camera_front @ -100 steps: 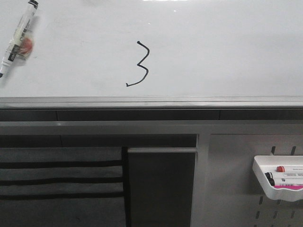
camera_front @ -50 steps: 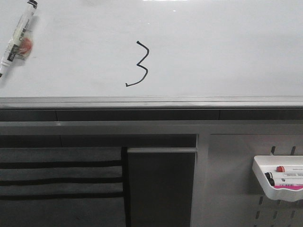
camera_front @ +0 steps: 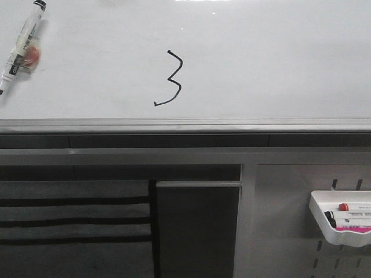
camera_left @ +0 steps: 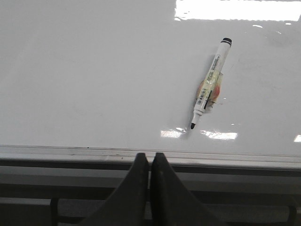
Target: Write number 3 on whiteboard
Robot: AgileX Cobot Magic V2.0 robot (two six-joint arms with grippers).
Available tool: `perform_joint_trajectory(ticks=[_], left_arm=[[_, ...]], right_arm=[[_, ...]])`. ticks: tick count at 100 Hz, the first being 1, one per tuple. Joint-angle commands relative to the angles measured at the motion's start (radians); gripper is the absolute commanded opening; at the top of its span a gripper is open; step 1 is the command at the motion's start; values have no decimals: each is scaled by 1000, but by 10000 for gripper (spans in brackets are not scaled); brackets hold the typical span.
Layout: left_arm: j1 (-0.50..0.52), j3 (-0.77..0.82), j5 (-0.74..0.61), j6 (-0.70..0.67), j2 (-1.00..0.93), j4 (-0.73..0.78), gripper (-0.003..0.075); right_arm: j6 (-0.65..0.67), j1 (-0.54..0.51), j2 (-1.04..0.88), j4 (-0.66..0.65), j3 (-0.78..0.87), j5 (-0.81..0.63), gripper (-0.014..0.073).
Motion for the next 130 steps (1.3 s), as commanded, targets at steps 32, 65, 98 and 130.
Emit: perform_joint_trajectory(ticks=[32,65,98,130], left_arm=[[-2,8,-82,-2,-26,0,-20],[-2,8,-82,-2,-26,0,-20],[-2,8,-82,-2,-26,0,-20],[-2,8,-82,-2,-26,0,-20]], right_arm=[[-14,-7,-233,-37,177,-311,-69],[-1,-42,-536,-31,529,-477,-69],[-1,-51,-536,-19,554,-461,-69],[416,-51,-536,-379,554,-530,-69]])
